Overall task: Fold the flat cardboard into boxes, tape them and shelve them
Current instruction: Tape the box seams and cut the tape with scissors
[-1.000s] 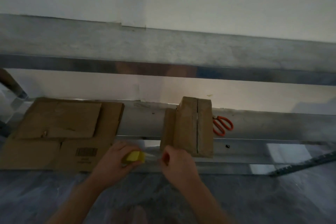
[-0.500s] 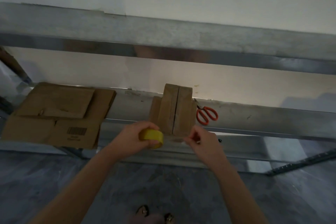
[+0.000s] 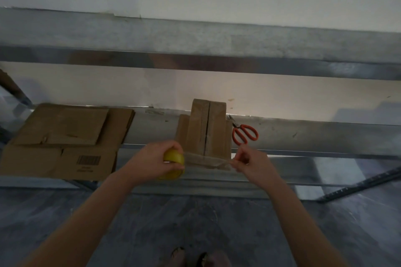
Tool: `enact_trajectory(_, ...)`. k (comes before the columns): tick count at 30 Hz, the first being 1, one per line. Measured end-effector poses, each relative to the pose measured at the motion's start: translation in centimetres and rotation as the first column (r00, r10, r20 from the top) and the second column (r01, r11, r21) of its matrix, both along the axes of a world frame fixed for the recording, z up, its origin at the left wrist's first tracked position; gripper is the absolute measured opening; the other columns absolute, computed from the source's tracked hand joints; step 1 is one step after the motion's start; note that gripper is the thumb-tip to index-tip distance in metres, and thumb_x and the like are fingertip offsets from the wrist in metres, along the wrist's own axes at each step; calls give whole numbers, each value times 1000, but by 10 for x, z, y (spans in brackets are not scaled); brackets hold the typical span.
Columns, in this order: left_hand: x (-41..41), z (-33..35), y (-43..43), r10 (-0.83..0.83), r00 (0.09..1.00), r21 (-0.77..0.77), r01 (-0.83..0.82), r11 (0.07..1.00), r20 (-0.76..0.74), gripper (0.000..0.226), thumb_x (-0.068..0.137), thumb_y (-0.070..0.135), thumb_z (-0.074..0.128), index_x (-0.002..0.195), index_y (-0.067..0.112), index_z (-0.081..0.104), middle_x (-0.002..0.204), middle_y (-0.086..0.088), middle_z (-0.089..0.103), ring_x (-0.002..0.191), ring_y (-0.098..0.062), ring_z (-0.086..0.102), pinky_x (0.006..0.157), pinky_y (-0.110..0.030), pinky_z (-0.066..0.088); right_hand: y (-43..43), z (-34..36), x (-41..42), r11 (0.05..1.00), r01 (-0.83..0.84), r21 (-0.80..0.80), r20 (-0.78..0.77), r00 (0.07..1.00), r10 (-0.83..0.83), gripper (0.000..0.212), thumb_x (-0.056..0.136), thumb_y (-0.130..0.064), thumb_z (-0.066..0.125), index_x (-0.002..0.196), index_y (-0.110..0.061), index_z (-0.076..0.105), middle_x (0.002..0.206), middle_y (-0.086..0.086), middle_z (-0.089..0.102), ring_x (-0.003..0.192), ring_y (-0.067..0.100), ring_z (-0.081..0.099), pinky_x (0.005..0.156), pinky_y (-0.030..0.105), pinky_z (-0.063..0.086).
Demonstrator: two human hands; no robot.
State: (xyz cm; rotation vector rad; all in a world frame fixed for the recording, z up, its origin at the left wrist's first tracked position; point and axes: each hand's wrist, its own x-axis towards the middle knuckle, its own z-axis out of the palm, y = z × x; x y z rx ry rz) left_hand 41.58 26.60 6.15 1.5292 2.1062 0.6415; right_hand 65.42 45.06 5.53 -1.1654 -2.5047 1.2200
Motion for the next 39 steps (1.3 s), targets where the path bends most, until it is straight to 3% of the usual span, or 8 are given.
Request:
enact_trajectory(3,-9,-6,-1,0,997,-38,3,999,72,28,77,48,74,101,44,60,96,31,57,92,13,52,63,-8,41,6,-9,-1,998,5,-67,-4,1000,-5,20,83,-20,76,76,-20,57,72,1,70,69,13,69,77,42,59)
enact_trajectory(7,-19,-19,6,-18,979,-115,-6,993,-203,30,80,46,68,105,31,61,93,19,54,86,-5,54,67,-23,37,5,-24,-5,992,29,-122,2,1000,-29,20,83,-15,76,76,-20,57,69,2,71,64,12,71,74,45,60)
enact_trajectory(13,-20,-31,24,-73,958,-156,30,987,-277,34,81,47,66,107,25,60,96,13,45,89,-10,49,70,-27,36,14,-40,-8,989,71,-128,22,997,-68,23,83,-16,76,74,-21,56,71,3,69,64,13,70,73,46,60)
enact_trajectory(18,-18,-46,26,-69,963,-207,14,978,-262,39,82,44,65,114,21,60,108,5,54,99,-14,55,79,-30,45,17,-51,-13,988,76,-135,39,997,-71,25,84,-11,74,73,-19,54,71,2,65,63,13,66,71,41,61)
enact_trajectory(25,-20,-58,30,-21,967,-181,-27,983,-256,42,82,46,63,120,29,53,115,10,52,100,-15,57,78,-31,47,17,-64,-26,982,115,-147,43,993,-110,17,91,-14,66,81,-20,53,85,7,65,76,19,67,77,39,60)
enact_trajectory(31,-20,-57,38,23,965,-145,-63,987,-263,58,85,46,58,136,36,34,131,12,52,101,-18,61,79,-35,52,14,-74,-43,940,265,-215,-87,953,-289,14,91,-14,65,85,-21,55,83,2,65,76,16,66,78,44,59)
enact_trajectory(35,-20,-58,42,60,968,-132,-94,987,-243,60,85,47,59,137,35,32,130,11,54,98,-17,62,77,-34,51,7,-75,-55,887,362,-287,-177,890,-420,23,91,-15,66,98,-28,49,98,-3,63,89,19,67,79,43,60)
enact_trajectory(39,-24,-58,45,92,971,-126,-122,985,-220,61,85,48,61,136,34,31,127,8,57,97,-17,61,79,-34,52,-6,-79,-61,868,468,-166,-215,842,-495,27,89,-27,70,108,-23,52,110,-5,56,97,12,62,84,32,55)
